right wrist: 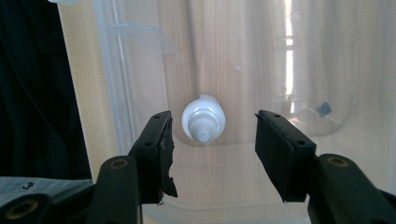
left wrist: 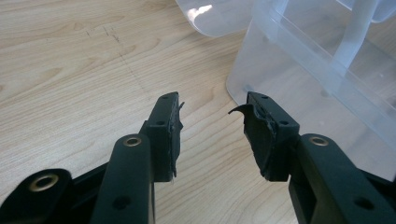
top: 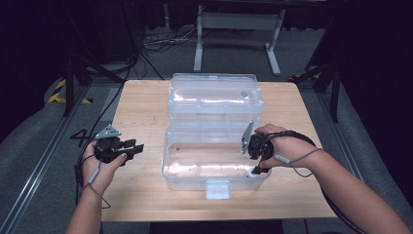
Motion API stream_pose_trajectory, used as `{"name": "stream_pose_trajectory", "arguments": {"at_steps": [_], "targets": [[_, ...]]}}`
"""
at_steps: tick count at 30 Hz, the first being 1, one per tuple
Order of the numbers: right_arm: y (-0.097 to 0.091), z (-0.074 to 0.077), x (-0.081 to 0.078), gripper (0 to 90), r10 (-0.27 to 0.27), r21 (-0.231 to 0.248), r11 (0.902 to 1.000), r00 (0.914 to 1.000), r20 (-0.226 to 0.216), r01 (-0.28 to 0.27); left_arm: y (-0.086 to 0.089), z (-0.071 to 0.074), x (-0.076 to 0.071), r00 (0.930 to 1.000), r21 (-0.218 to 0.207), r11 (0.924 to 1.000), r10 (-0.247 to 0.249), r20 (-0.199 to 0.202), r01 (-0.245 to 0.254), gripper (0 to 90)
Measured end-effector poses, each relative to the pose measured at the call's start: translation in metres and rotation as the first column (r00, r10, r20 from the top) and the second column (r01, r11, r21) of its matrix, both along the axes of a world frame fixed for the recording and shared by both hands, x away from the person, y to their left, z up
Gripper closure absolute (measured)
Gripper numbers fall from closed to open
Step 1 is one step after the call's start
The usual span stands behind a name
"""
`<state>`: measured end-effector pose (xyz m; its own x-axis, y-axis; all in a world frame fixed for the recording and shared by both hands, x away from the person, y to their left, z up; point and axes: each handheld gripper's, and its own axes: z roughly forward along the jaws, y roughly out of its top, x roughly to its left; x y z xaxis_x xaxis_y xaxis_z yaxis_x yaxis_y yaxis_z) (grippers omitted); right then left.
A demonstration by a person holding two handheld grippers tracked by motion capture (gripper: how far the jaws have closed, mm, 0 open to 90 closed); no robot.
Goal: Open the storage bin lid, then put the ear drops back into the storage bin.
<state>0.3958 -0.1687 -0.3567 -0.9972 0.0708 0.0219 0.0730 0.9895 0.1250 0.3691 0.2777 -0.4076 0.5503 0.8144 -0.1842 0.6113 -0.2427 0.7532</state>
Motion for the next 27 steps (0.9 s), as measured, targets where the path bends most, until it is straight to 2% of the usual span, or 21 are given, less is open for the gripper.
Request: {"name": "stream_pose_trajectory", "arguments": {"at_steps": [3, 6, 7, 10, 13, 16, 17, 20, 21, 23, 27], "targets": [[-0.003, 0.006, -0.002, 46.6, -0.007, 0.010, 0.9999, 0.9999, 0.012, 0.007, -0.001, 0.000, 0.000, 1.0000, -0.003, 1.0000, 0.002, -0.003, -0.002, 56.9], [-0.008, 0.016, -0.004, 45.6, -0.023, 0.051, 0.9984, 0.9996, 0.017, 0.022, -0.002, 0.001, 0.001, 1.0000, -0.003, 1.0000, -0.005, -0.001, 0.005, 56.8], [-0.012, 0.022, -0.005, 44.7, -0.035, 0.078, 0.9964, 0.9992, 0.020, 0.034, -0.002, 0.001, 0.001, 1.0000, -0.003, 1.0000, -0.003, -0.001, 0.003, 56.8], [-0.016, 0.028, -0.007, 43.7, -0.057, 0.102, 0.9933, 0.9983, 0.015, 0.055, -0.004, 0.001, 0.003, 1.0000, -0.003, 0.9999, -0.010, 0.000, 0.010, 56.8], [-0.026, 0.038, -0.009, 43.6, -0.088, 0.146, 0.9857, 0.9960, 0.014, 0.085, -0.006, 0.000, 0.005, 0.9999, -0.001, 0.9999, -0.014, 0.000, 0.014, 56.8], [-0.034, 0.046, -0.011, 43.6, -0.101, 0.170, 0.9808, 0.9943, 0.033, 0.094, -0.007, 0.000, 0.005, 0.9998, -0.002, 0.9998, -0.018, -0.004, 0.018, 56.8], [-0.038, 0.051, -0.012, 43.8, -0.109, 0.191, 0.9764, 0.9934, 0.035, 0.100, -0.006, 0.000, 0.005, 0.9999, -0.001, 0.9999, -0.016, -0.002, 0.016, 56.8], [-0.042, 0.056, -0.013, 43.9, -0.114, 0.213, 0.9716, 0.9924, 0.046, 0.102, -0.007, 0.001, 0.005, 0.9998, 0.001, 0.9998, -0.018, -0.001, 0.018, 56.8], [-0.043, 0.059, -0.013, 43.9, -0.121, 0.231, 0.9670, 0.9915, 0.047, 0.107, -0.007, 0.001, 0.004, 0.9998, -0.002, 0.9998, -0.019, 0.000, 0.019, 56.8], [-0.045, 0.061, -0.013, 44.1, -0.120, 0.239, 0.9654, 0.9915, 0.049, 0.105, -0.008, 0.002, 0.003, 0.9998, -0.002, 0.9998, -0.022, 0.003, 0.022, 56.7], [-0.047, 0.066, -0.012, 44.4, -0.118, 0.292, 0.9511, 0.9920, 0.045, 0.100, -0.010, 0.007, -0.002, 0.9992, -0.019, 0.9991, -0.038, 0.010, 0.038, 56.7]]}}
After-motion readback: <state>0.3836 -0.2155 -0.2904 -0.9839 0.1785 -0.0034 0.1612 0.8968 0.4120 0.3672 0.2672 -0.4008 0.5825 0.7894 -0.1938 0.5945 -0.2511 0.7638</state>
